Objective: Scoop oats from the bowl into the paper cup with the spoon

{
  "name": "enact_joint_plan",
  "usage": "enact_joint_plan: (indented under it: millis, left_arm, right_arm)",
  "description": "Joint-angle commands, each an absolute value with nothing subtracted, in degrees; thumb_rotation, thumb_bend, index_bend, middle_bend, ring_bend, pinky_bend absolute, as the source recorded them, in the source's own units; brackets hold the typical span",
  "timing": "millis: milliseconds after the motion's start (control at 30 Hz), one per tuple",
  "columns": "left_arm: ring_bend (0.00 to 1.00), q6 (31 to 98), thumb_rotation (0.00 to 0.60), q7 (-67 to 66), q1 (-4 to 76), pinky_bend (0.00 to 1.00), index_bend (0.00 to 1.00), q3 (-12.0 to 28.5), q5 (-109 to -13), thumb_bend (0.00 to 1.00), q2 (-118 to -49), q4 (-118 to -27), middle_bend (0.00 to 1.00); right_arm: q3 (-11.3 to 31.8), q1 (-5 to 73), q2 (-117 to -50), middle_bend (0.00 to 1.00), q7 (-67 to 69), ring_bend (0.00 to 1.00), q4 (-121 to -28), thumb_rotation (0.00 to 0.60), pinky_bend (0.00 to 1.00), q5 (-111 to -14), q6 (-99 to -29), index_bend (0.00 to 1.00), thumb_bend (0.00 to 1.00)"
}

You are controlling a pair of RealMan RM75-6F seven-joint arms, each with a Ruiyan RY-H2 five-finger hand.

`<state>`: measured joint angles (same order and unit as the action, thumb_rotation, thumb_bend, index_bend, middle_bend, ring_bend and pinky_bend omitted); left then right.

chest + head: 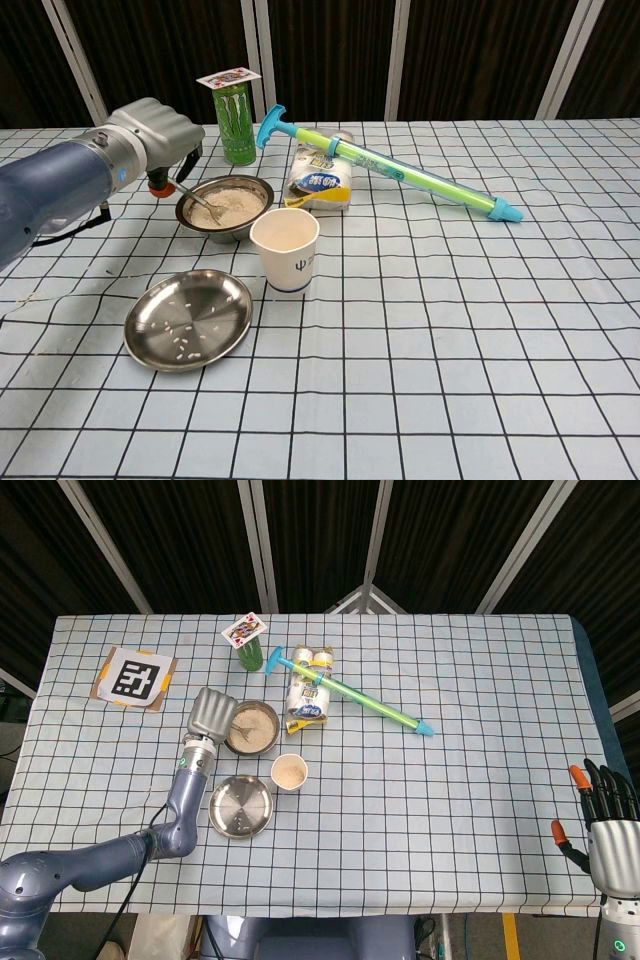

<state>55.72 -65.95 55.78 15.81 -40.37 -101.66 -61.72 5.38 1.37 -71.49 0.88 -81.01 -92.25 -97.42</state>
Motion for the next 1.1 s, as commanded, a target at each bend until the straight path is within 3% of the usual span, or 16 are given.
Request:
enact_joint_plan:
  millis: [33,1100]
  left_arm:
    - [1.0,56.4,0.6,-64.9,55.5,1.0,0.57,15.9,-40.1,0.49,-101.3,-62.5,1.0]
    - [1.0,63.6,0.6,-53.3,49.8,1.0,0.57,15.5,-41.4,0.49,-96.3,-70.6,1.0]
  right_arm:
    - [5.4,1.4,-71.5,0.04,0.8,0.0,-81.0,0.6,0.09,-92.2,-97.4,0.0,0.38]
    - [5.2,1.5,-70.8,0.04,0.3,0.0,-81.9,0.6,0.09,-91.8,-96.3,0.0,0.38]
